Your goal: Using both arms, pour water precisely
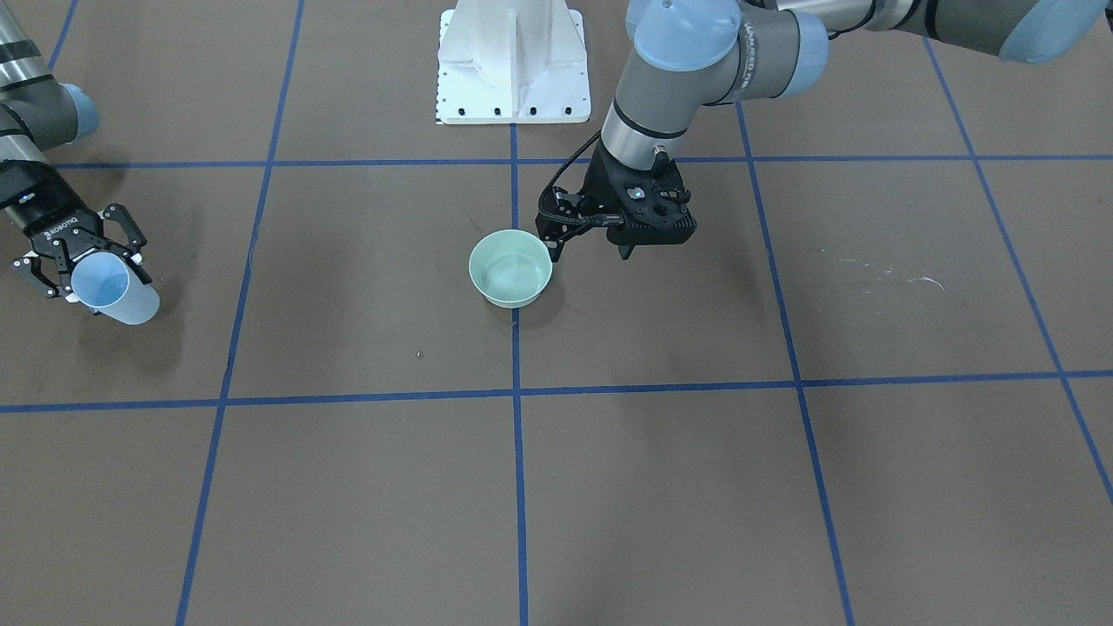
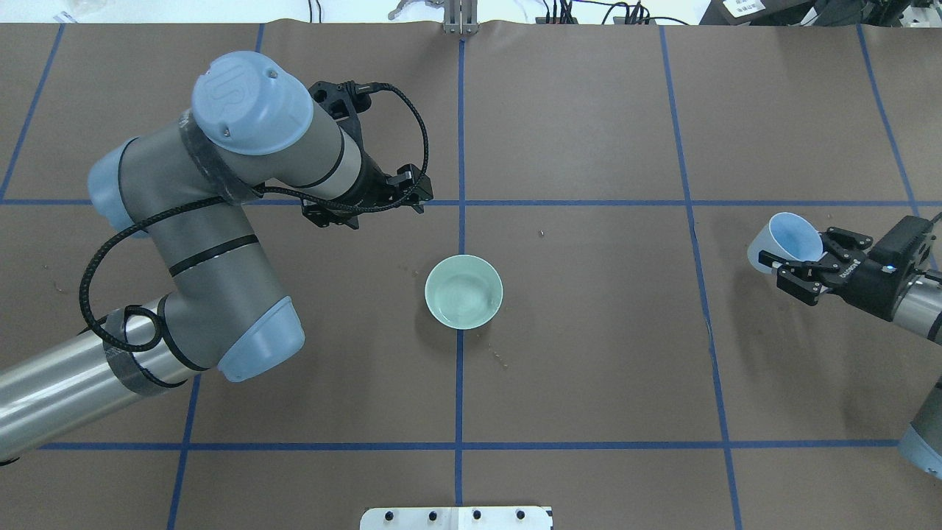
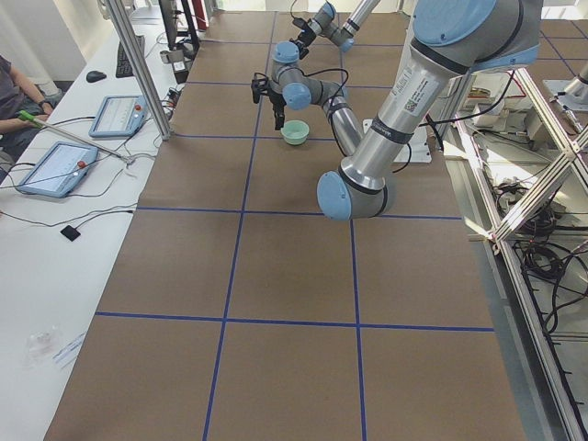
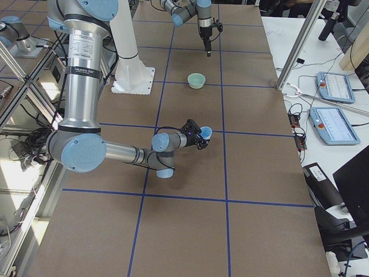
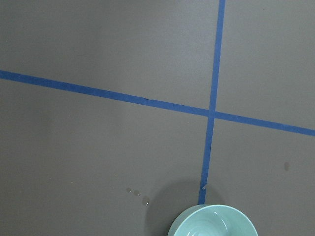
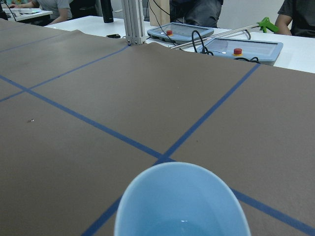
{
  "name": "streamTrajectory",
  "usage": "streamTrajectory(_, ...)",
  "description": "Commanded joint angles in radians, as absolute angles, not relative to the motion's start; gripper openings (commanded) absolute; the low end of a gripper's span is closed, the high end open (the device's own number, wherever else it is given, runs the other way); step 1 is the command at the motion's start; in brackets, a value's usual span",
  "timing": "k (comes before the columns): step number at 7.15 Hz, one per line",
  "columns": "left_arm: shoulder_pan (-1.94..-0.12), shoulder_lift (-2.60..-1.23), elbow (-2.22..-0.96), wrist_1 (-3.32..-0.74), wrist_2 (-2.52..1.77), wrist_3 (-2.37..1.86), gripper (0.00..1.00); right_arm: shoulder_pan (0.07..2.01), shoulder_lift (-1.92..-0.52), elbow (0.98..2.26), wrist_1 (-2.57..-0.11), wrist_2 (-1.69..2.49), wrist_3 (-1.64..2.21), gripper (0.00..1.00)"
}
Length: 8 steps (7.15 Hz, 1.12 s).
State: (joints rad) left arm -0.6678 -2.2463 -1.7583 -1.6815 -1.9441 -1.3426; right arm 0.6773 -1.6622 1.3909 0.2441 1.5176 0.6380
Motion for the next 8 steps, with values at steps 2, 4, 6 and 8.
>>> streamTrajectory(2, -0.767, -2.174, -1.756, -1.681, -1.953, -1.142, 0.99, 0.661, -1.602, 1.541, 0.019, 1.522, 0.64, 0.0)
streamTrajectory(4, -0.863, -2.099, -1.721, -1.686, -2.017, -0.964, 0.99, 0.536, -1.512, 1.555, -0.076, 1.459, 0.638, 0.0)
streamTrajectory(6, -0.938, -2.063, -1.668, -1.692, -2.048, -0.866, 0.99, 0.332, -1.386, 1.61, -0.28, 1.253, 0.637, 0.0)
streamTrajectory(8, -0.983, -2.063, -1.625, -1.695, -2.085, -0.809, 0.99, 0.261, -1.367, 1.777, -0.557, 1.201, 0.638, 0.0)
